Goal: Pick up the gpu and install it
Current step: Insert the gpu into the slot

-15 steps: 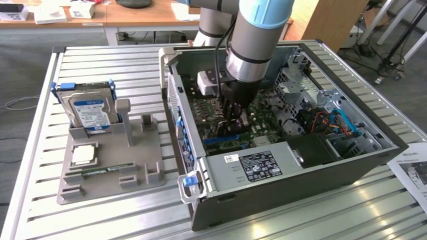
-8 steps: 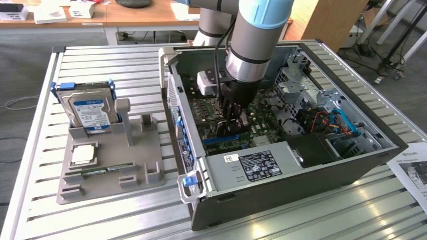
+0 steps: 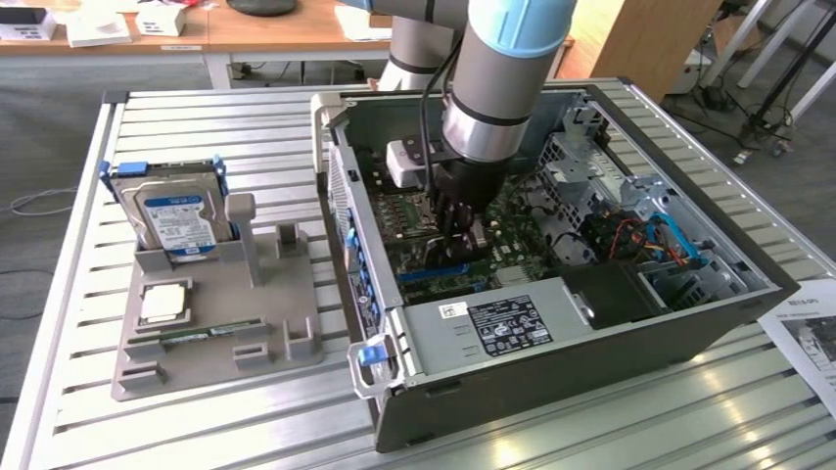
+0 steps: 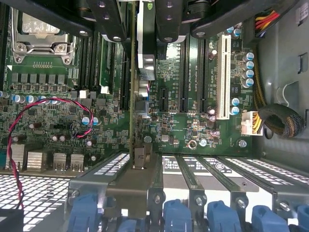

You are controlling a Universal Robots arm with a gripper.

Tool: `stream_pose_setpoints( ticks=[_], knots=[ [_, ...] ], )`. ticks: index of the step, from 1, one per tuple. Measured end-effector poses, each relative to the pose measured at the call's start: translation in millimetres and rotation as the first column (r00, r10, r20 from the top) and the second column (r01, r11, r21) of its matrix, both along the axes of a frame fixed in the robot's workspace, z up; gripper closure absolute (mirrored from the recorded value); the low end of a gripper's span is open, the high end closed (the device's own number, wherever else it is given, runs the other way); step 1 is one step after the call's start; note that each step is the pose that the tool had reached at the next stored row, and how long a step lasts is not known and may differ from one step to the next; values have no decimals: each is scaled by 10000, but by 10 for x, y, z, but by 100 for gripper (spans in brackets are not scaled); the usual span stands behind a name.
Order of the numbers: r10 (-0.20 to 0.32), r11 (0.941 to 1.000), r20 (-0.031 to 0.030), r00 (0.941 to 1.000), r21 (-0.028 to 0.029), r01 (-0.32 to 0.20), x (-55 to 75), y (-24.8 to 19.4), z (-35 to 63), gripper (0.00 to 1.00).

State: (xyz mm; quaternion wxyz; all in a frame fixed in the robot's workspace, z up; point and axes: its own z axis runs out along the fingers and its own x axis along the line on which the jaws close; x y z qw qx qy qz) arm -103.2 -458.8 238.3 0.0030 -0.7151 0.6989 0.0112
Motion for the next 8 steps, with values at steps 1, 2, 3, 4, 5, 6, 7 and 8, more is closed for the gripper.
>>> stream_pose_setpoints(
  ticks=[1, 2, 3, 4, 5, 6, 7, 8],
  knots=[
    [0, 10000, 0, 10000, 0, 0, 0, 0, 0, 72],
    [2, 10000, -1, 10000, -1, -2, 2, 0, 0, 72],
    [2, 10000, -1, 10000, -2, -2, 2, 0, 0, 72],
    [2, 10000, -1, 10000, -1, -2, 2, 0, 0, 72],
    [2, 10000, -1, 10000, -1, -2, 3, 0, 0, 72],
    [1, 10000, -1, 10000, -1, -1, 2, 0, 0, 72],
    [1, 10000, 0, 10000, -1, -1, 3, 0, 0, 72],
    [2, 10000, 0, 10000, -1, -2, 3, 0, 0, 72]
  ],
)
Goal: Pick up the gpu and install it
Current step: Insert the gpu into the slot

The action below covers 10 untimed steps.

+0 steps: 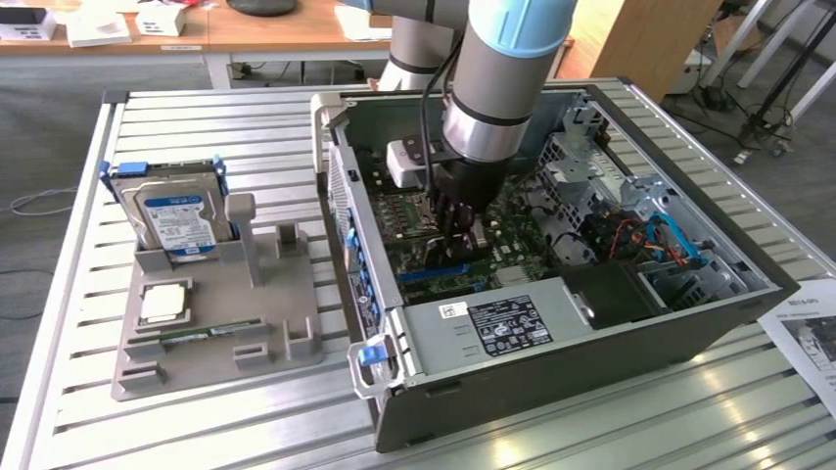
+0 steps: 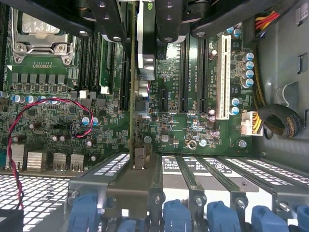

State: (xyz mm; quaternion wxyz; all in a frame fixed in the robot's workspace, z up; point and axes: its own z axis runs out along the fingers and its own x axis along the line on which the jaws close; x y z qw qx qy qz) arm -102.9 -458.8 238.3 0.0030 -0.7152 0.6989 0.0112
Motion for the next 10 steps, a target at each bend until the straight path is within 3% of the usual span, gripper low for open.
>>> stream_pose_setpoints(
  ticks=[10],
  knots=[
    [38, 10000, 1, 10000, 1, -38, 0, -12, 0, 72]
  ],
)
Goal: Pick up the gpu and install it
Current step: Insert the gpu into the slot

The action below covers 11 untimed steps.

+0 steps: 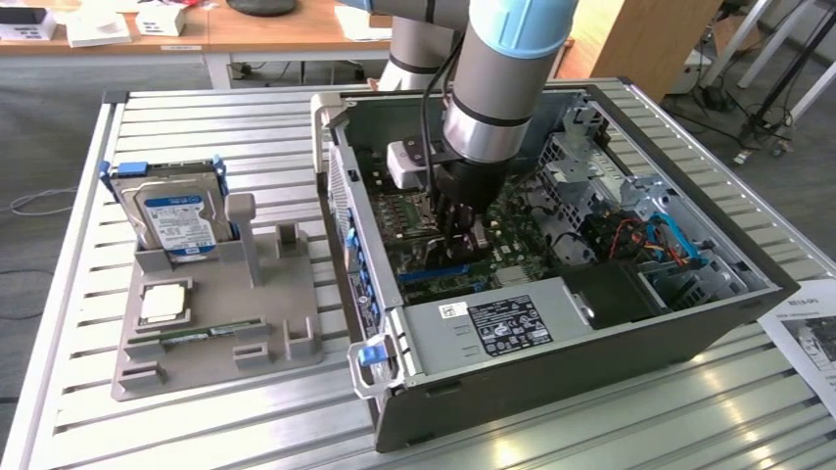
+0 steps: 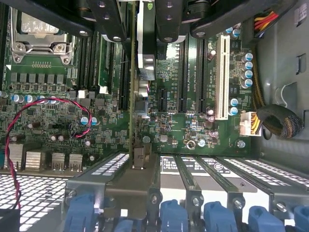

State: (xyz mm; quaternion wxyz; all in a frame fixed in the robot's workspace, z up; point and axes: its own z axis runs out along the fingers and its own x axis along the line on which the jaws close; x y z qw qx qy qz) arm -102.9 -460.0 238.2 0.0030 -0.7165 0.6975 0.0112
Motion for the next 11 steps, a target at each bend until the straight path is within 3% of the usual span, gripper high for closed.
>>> stream_pose_setpoints(
  ticks=[11],
  knots=[
    [17, 10000, 1, 10000, 6, -17, 0, 0, 19, 72]
  ],
)
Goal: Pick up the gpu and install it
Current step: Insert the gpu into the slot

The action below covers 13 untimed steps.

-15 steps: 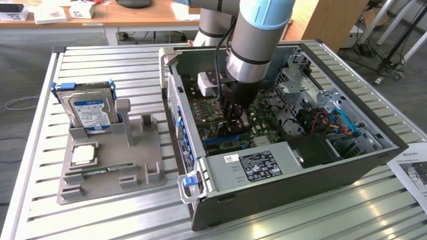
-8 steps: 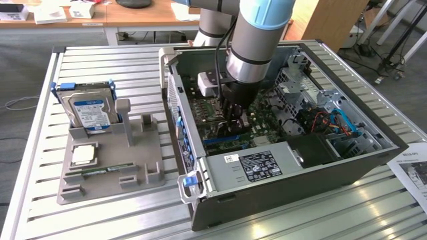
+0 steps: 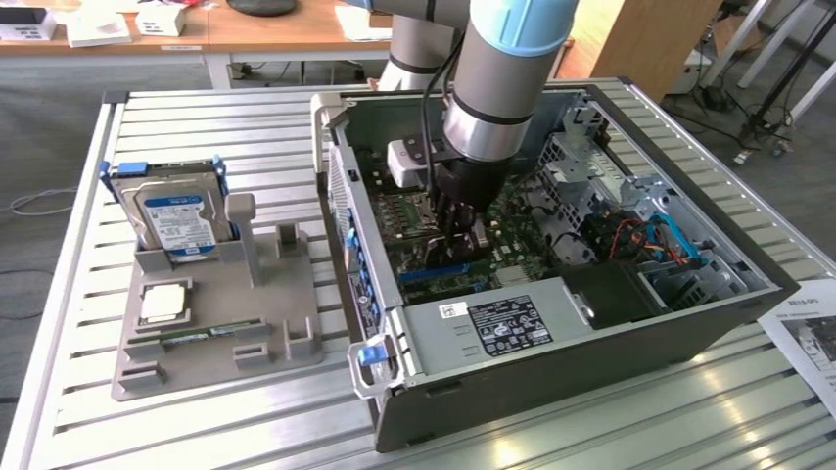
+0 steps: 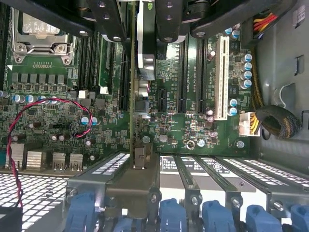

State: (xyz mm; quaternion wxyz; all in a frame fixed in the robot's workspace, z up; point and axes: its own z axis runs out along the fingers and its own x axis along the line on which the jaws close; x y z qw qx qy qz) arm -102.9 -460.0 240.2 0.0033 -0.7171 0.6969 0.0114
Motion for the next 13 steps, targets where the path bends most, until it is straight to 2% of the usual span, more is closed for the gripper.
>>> stream_pose_setpoints(
  ticks=[9, 13],
  knots=[
    [0, 10000, 0, 10000, 45, 0, -1, 0, -6, 72],
    [1, 10000, 0, 10000, 49, -1, -1, -1, -7, 72]
  ],
)
